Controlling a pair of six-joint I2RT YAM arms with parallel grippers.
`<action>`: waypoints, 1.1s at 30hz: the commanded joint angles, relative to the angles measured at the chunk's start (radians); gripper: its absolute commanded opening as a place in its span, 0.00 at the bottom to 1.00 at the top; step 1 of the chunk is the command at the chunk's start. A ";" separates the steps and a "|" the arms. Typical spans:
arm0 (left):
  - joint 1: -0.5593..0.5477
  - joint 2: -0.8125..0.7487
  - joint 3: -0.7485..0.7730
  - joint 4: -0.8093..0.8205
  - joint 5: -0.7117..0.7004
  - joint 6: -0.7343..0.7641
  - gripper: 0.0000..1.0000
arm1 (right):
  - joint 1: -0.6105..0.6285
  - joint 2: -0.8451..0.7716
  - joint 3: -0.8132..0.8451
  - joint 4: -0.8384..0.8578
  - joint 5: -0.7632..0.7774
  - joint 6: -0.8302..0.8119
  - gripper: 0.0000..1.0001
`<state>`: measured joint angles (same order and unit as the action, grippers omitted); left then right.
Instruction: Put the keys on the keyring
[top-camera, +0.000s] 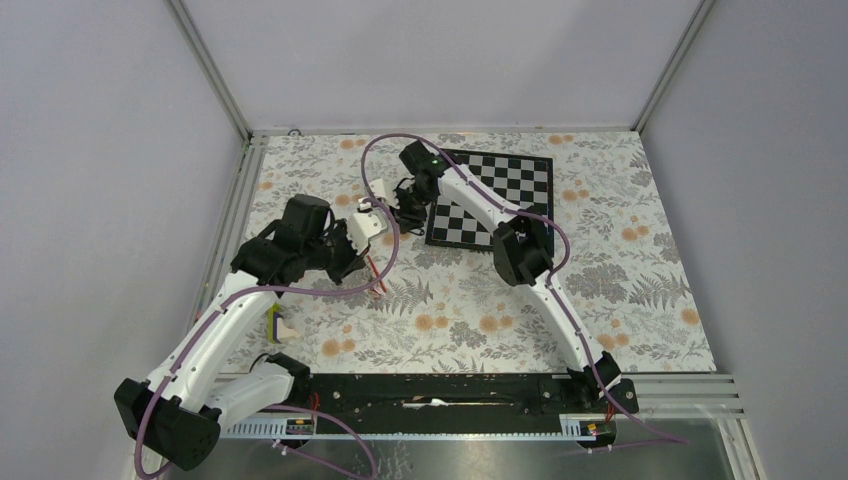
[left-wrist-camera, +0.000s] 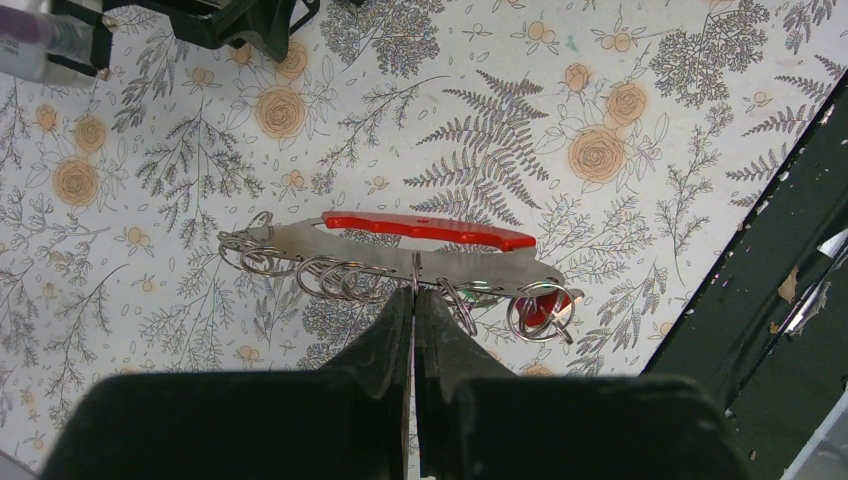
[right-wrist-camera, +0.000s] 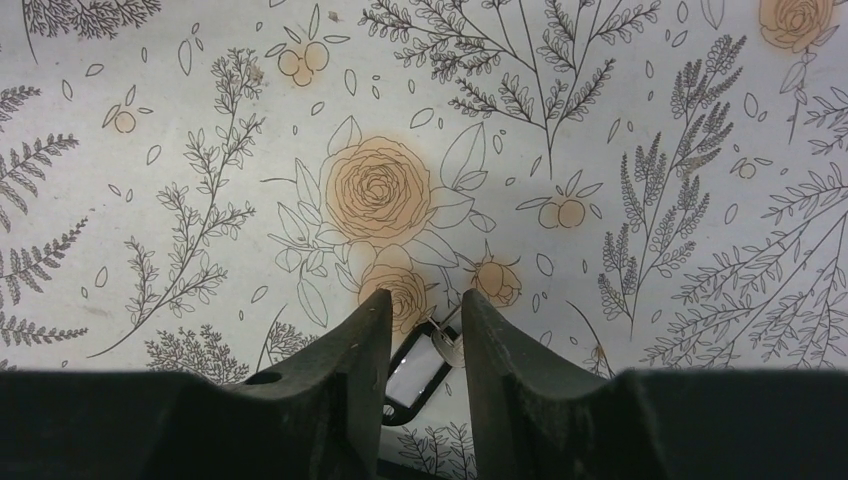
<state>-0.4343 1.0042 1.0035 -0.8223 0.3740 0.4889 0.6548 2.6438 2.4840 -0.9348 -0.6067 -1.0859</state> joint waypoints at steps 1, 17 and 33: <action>0.005 -0.009 0.003 0.041 0.027 0.004 0.00 | 0.013 0.008 0.008 -0.028 0.027 -0.045 0.38; 0.005 -0.010 -0.002 0.040 0.031 0.003 0.00 | 0.013 -0.001 -0.011 -0.028 0.083 -0.093 0.38; 0.005 0.000 -0.002 0.040 0.042 0.000 0.00 | 0.014 -0.017 -0.014 -0.028 0.100 -0.104 0.21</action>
<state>-0.4343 1.0042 1.0035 -0.8219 0.3798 0.4889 0.6621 2.6469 2.4687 -0.9417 -0.5129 -1.1728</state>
